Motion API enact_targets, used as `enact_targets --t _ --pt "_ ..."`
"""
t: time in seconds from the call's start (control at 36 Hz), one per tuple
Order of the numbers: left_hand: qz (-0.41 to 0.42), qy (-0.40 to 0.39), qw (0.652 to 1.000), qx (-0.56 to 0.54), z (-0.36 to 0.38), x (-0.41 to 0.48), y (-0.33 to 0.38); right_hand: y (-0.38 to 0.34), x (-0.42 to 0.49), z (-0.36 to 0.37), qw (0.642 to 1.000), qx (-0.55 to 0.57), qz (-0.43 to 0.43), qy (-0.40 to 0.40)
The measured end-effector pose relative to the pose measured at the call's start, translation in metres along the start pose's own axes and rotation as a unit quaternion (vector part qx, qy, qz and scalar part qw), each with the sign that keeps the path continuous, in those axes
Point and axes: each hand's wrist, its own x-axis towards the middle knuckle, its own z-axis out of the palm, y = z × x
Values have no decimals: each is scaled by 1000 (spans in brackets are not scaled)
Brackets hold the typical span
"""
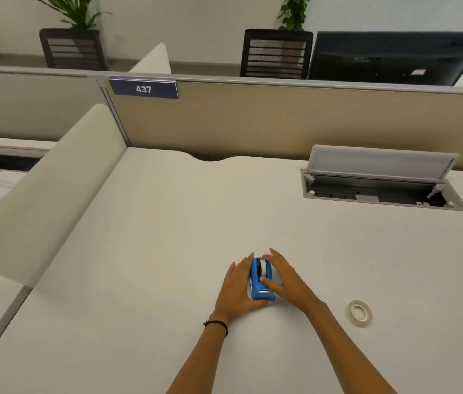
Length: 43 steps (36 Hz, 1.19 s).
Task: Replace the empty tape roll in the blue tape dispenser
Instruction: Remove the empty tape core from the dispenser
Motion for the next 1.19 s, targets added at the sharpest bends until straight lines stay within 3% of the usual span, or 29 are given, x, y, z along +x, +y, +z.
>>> enact_targets --t 0.36,0.83,1.19 --pt "10 -7 1000 8 -2 2 3 -29 18 -6 981 -183 2 -59" --pt "16 -10 999 35 3 4 -3 -28 11 -2 995 -33 89 -40" --pt "16 -6 999 49 5 6 -7 -25 4 -5 999 -1 32 -7"
